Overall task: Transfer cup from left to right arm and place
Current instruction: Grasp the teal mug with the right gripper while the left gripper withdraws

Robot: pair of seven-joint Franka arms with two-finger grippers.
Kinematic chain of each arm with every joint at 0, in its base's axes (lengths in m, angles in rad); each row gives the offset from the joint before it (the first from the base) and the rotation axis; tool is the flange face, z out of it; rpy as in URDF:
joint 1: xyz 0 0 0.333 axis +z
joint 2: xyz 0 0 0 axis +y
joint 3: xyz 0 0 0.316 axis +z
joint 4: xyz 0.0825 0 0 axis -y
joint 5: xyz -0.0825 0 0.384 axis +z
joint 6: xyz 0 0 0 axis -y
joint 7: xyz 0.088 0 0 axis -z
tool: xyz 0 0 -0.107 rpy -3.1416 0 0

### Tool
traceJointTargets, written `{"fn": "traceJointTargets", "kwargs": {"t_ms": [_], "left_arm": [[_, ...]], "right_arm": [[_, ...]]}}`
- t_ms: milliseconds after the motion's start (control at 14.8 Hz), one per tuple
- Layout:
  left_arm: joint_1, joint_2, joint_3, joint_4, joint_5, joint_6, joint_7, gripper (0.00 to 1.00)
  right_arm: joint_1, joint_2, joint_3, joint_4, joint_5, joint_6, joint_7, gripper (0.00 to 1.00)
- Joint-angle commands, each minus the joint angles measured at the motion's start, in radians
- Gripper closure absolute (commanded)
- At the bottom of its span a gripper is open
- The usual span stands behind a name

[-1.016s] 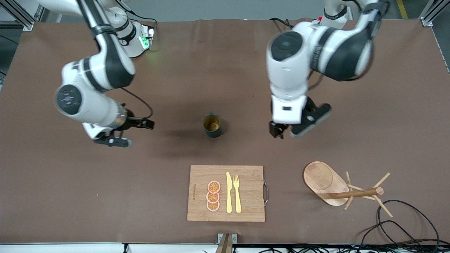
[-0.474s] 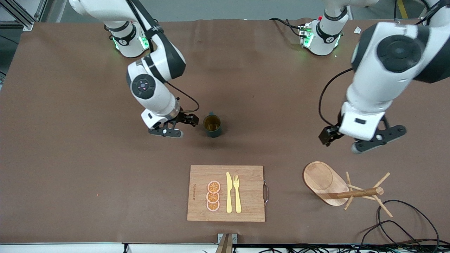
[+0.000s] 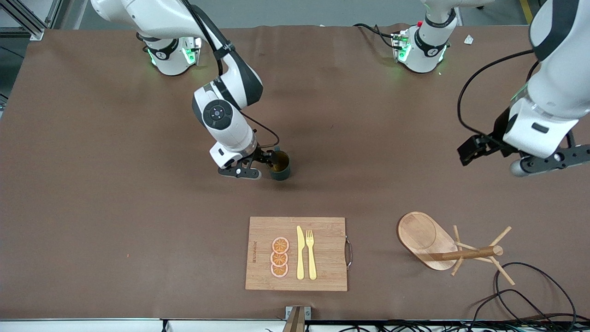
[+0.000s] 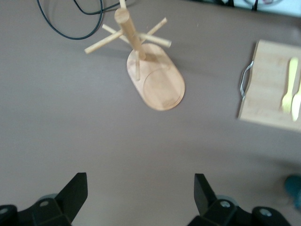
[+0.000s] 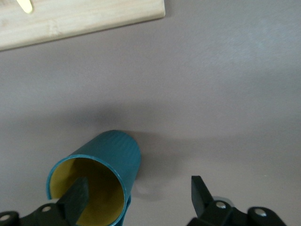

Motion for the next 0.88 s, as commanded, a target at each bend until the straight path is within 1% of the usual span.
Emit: {"fn": "traceJointTargets", "kwargs": {"t_ms": [0,203,339,474,610,677,745,813], "left_arm": [[-0.001,-0.097,0.037,-0.082,-0.023,-0.031,0.146,0.0],[0.016,-0.161,0.057,-0.134,-0.023,-0.052,0.274,0.0],[0.017,-0.178,0.062,-0.149,-0.024,-0.075,0.279,0.0],[0.016,-0.189,0.086,-0.146,-0.035,-0.1,0.302,0.0],[0.019,-0.197,0.091,-0.149,-0.044,-0.102,0.301,0.0],[0.019,-0.197,0.09,-0.159,-0.044,-0.102,0.296,0.0],[0.012,-0.198,0.086,-0.162,-0.046,-0.102,0.286,0.0],[0.009,-0.197,0.082,-0.16,-0.047,-0.098,0.282,0.0]], "right_arm": [[0.025,0.03,-0.012,0.018,0.002,0.016,-0.002,0.14],[0.031,0.05,-0.012,0.032,-0.035,0.014,-0.007,0.31],[0.04,0.053,-0.012,0.032,-0.037,0.014,-0.01,0.45],[0.045,0.062,-0.012,0.033,-0.041,0.025,-0.041,0.64],[0.054,0.062,-0.012,0.03,-0.041,0.04,-0.045,0.84],[0.057,0.062,-0.012,0.032,-0.041,0.04,-0.047,0.95],[0.057,0.062,-0.012,0.032,-0.041,0.039,-0.059,1.0],[0.056,0.062,-0.012,0.032,-0.044,0.037,-0.097,1.0]]}}
